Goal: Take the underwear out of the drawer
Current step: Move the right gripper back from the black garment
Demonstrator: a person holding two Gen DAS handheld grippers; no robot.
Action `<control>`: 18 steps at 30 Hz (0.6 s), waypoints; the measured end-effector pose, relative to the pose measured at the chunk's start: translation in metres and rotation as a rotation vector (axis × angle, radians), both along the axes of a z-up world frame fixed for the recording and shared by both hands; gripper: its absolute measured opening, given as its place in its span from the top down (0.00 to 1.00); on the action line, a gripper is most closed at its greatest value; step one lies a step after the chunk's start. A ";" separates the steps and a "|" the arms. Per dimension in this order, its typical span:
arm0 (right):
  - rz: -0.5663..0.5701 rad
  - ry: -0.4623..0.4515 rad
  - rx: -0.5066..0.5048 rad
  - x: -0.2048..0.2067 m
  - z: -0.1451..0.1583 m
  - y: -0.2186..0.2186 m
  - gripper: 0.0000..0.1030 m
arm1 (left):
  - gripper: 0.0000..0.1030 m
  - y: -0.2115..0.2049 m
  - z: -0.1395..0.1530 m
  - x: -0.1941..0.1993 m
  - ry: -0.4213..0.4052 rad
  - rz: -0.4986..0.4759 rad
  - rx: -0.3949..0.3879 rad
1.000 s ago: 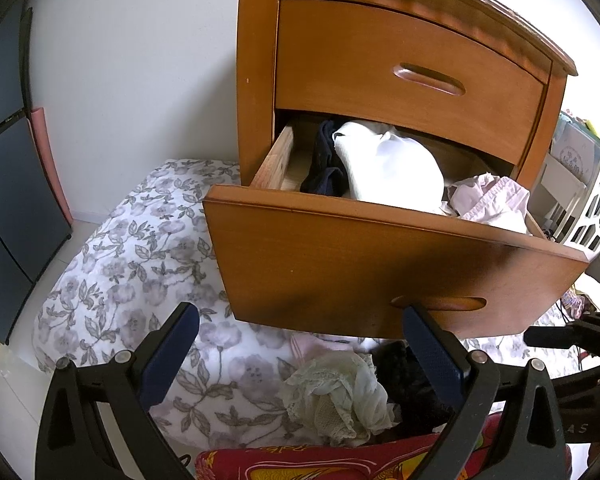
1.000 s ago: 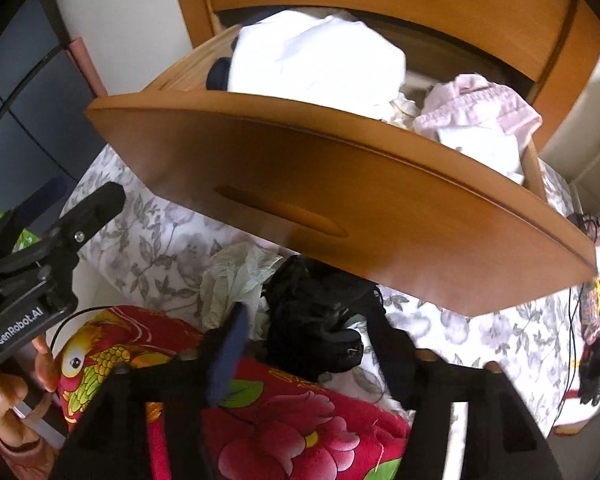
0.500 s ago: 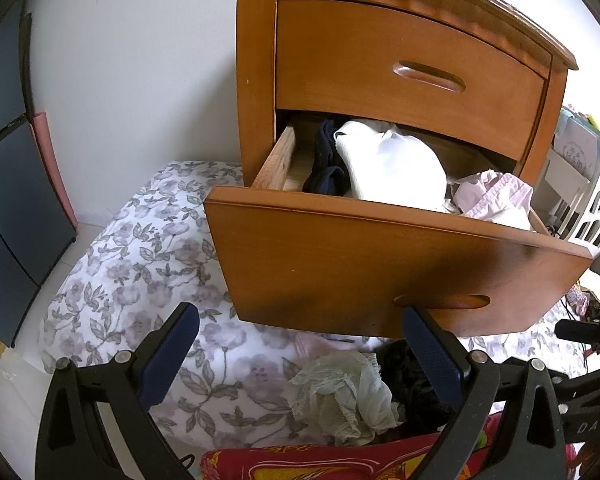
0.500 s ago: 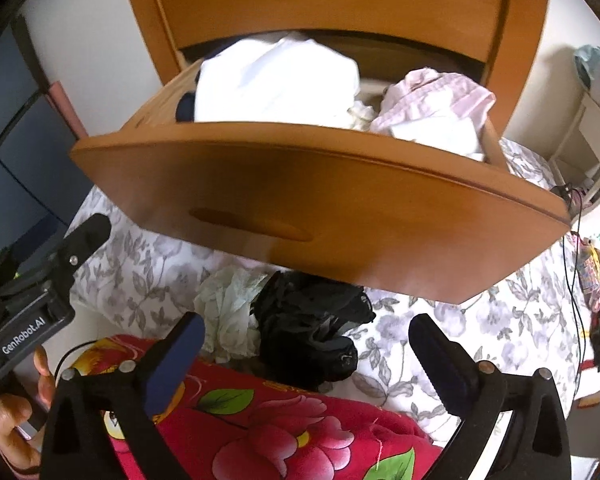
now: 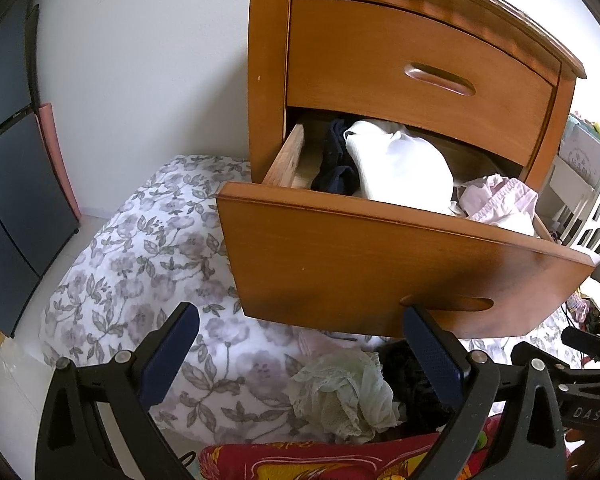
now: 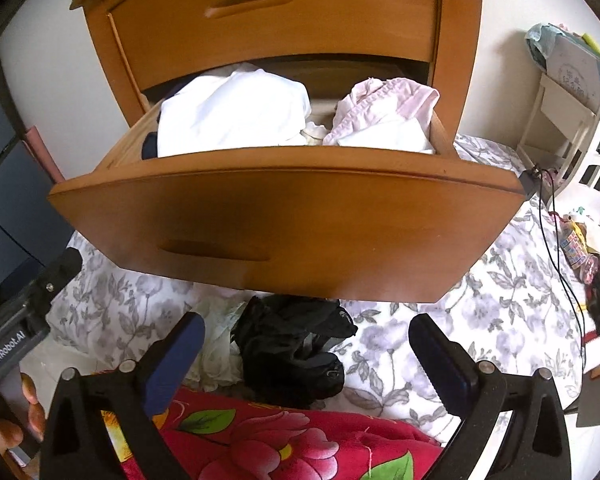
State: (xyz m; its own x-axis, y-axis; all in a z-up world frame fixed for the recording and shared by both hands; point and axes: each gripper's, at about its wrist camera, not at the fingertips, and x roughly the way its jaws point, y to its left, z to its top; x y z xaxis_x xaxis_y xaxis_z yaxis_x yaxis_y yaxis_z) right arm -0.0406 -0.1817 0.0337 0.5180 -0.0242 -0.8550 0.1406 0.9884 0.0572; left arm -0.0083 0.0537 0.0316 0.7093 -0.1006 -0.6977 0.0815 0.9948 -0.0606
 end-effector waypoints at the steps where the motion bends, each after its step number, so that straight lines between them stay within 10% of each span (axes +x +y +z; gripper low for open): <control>1: -0.006 -0.005 0.000 -0.001 0.000 0.000 0.00 | 0.02 0.000 0.000 0.000 0.001 0.001 0.003; 18: -0.072 -0.063 0.026 -0.006 0.000 -0.012 0.00 | 0.02 -0.009 0.031 0.003 0.005 -0.069 -0.006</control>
State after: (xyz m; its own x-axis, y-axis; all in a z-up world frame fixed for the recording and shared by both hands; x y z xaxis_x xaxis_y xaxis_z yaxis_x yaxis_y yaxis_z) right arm -0.0462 -0.1938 0.0333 0.5684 -0.0414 -0.8217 0.2063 0.9740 0.0936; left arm -0.0053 0.0450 0.0630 0.6971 -0.1536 -0.7003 0.1497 0.9864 -0.0672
